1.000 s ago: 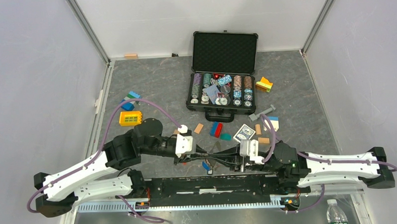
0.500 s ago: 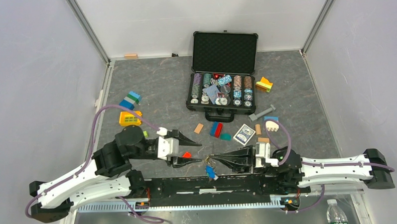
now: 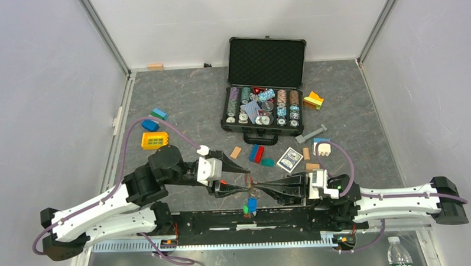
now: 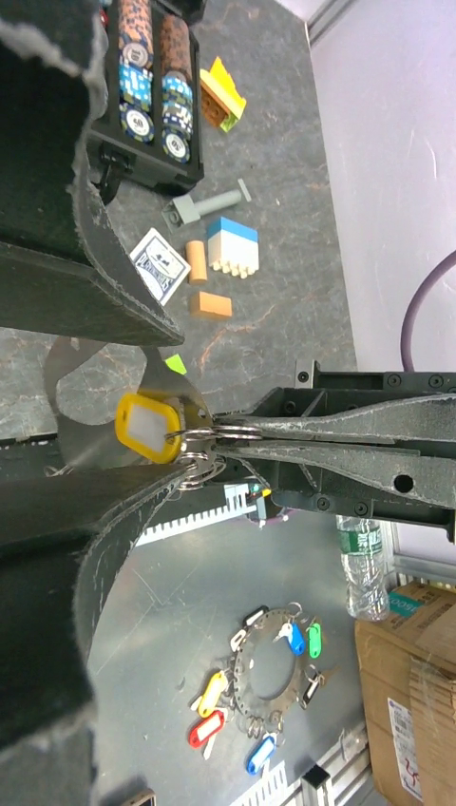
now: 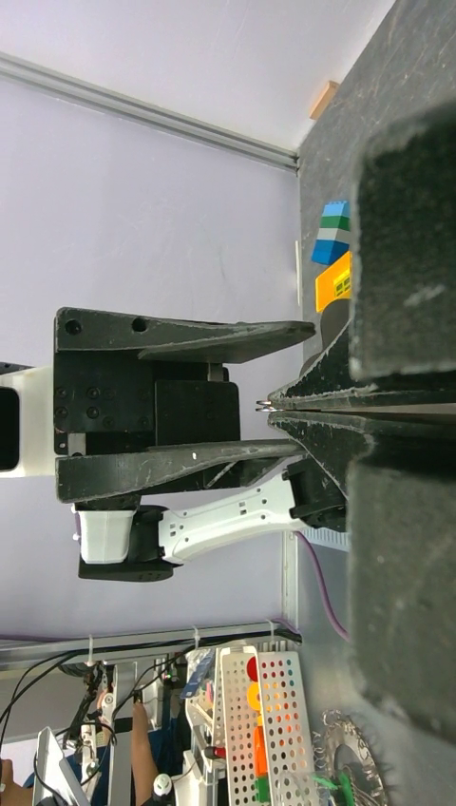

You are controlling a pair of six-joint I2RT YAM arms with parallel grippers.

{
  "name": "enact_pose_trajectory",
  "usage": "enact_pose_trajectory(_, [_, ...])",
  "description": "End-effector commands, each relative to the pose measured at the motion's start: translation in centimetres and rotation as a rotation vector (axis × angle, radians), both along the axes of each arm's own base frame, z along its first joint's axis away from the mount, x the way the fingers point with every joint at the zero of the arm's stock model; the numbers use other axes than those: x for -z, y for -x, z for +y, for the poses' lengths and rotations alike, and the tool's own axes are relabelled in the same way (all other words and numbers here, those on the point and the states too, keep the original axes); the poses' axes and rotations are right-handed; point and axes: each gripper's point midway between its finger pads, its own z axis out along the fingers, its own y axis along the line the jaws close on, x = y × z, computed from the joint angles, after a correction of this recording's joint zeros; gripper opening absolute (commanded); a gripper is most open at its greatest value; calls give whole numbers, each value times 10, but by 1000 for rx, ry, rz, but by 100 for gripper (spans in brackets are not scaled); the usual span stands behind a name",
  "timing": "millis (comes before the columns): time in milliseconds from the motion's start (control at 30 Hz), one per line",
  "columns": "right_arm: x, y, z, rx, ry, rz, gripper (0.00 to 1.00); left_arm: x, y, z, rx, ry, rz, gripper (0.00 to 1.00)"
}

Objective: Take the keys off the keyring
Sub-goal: Remove the key from the keyring.

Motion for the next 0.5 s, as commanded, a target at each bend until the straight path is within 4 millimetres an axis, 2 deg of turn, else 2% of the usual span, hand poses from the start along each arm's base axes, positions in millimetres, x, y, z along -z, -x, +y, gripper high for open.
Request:
enact_pose_trajectory(0, [-22,0,-11,6,-95,-14,0,-19,14,-5,78,72,29,56])
enact_pose_trajectory(167, [-19,-3,-12,20,-87,-5,0,-23,17,-2,88,84,25,55])
enact_pose_trajectory(300, [-20,-3,-12,21,-90,-5,0,-20,16,-3,86,78,22,42])
enact_pose_trajectory(467, [-20,-3,-12,20,-86,-5,0,-16,16,-6,92,56,34,40])
